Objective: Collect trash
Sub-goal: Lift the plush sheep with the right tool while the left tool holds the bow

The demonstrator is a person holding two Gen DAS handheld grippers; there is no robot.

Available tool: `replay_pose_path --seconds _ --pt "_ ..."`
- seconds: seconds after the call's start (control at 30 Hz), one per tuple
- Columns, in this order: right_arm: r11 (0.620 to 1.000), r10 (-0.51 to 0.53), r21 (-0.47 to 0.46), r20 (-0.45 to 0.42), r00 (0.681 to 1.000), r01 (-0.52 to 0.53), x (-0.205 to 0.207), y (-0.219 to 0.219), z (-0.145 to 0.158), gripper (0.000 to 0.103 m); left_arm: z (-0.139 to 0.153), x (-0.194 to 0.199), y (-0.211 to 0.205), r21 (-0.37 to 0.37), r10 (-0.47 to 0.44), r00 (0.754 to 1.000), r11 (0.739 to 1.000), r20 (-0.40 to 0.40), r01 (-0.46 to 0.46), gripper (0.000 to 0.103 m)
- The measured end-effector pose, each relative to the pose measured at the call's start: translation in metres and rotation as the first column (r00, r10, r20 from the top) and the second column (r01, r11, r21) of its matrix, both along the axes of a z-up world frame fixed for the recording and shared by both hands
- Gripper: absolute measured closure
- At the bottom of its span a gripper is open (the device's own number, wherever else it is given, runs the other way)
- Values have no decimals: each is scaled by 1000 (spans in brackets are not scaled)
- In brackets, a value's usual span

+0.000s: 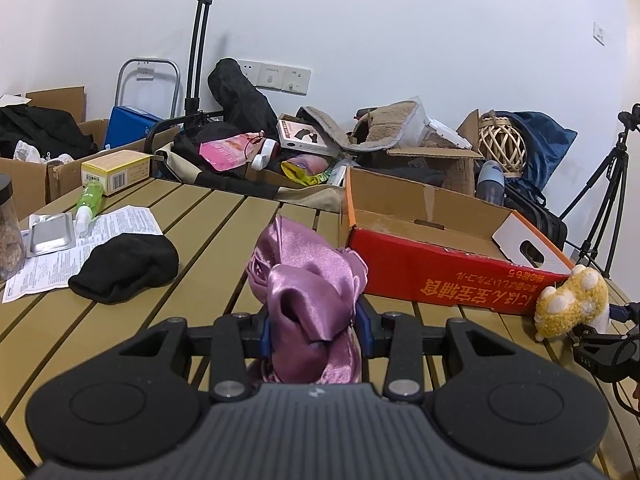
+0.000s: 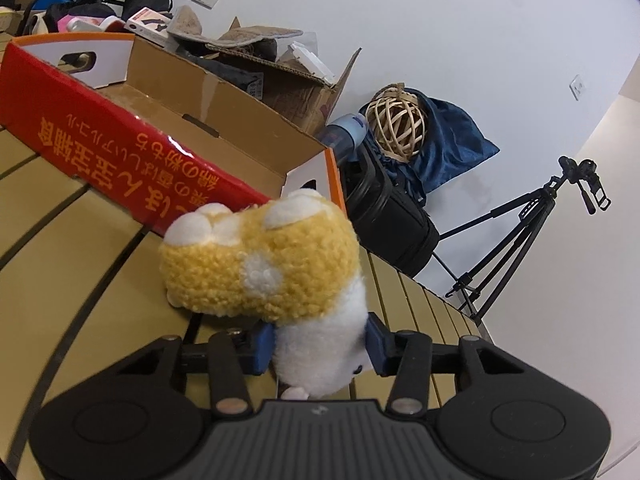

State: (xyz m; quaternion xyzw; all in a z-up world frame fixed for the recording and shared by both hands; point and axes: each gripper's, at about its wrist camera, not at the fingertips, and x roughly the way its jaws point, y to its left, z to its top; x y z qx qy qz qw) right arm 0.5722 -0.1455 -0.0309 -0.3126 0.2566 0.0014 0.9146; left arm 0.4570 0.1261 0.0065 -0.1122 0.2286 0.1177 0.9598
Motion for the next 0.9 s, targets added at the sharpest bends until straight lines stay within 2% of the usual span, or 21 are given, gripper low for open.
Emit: replay_pose_path --seconds 0.5,0.9 --pt "998 63 16 47 997 -64 -50 9 11 58 15 -19 -3 12 -6 1000 1000 12 6 65" --pt "990 80 107 94 992 -90 -109 -5 29 58 20 -55 -16 -20 -10 1000 1000 7 10 65"
